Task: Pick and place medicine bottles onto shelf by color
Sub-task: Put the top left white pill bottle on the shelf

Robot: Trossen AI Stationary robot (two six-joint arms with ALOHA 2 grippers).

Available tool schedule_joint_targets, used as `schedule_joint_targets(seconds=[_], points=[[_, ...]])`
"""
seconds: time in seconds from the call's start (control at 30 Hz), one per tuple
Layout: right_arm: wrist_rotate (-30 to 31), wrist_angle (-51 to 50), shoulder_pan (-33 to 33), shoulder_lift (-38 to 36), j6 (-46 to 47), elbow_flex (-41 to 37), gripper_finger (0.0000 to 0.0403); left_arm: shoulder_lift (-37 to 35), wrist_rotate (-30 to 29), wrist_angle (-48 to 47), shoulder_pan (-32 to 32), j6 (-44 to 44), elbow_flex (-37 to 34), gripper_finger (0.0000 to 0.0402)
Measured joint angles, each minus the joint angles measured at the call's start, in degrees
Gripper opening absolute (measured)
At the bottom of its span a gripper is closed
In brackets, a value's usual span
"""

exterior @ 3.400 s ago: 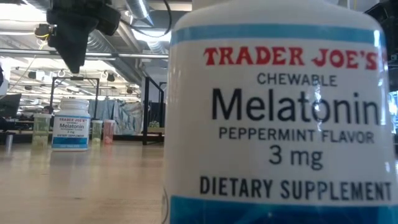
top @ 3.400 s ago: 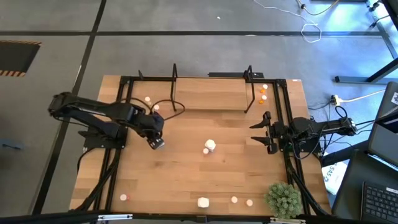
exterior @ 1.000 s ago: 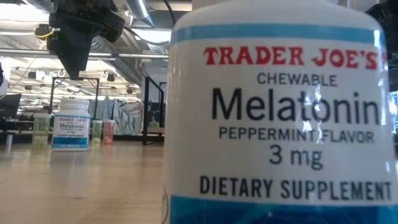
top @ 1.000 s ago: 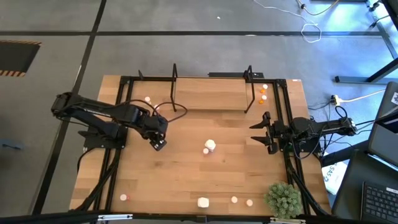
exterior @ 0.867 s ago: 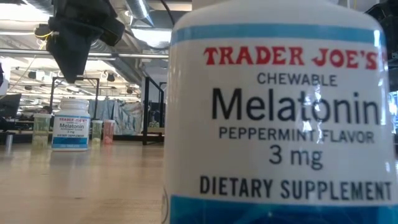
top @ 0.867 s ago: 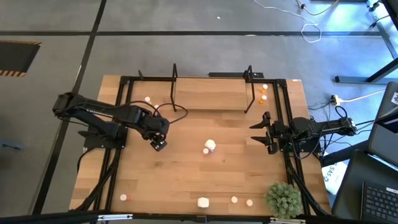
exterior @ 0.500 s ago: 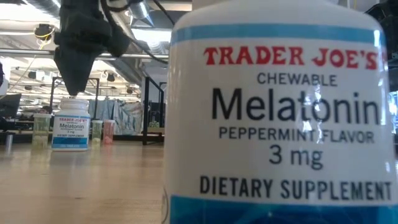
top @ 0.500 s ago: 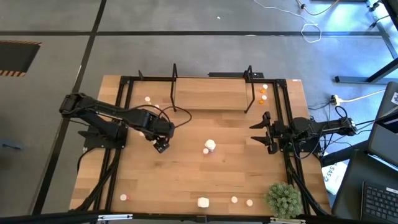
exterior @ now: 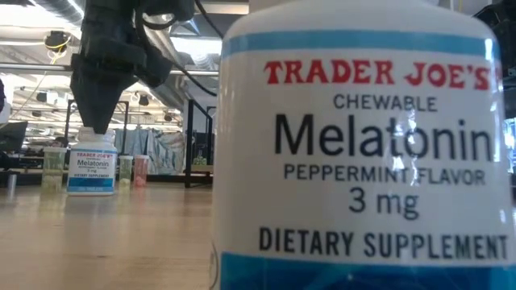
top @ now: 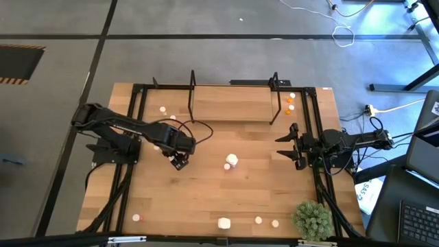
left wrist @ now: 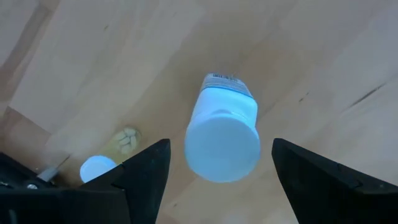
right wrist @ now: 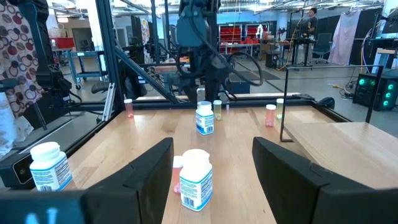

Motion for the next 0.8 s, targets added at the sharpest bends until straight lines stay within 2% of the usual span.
schedule_joint_targets(seconds=[0.8], points=[[0.00, 0.02, 0.00, 0.00, 0.00, 0.00, 0.0223, 1.93, -1.55, 0.45, -0.42, -0.77, -1.07, 0.0274]])
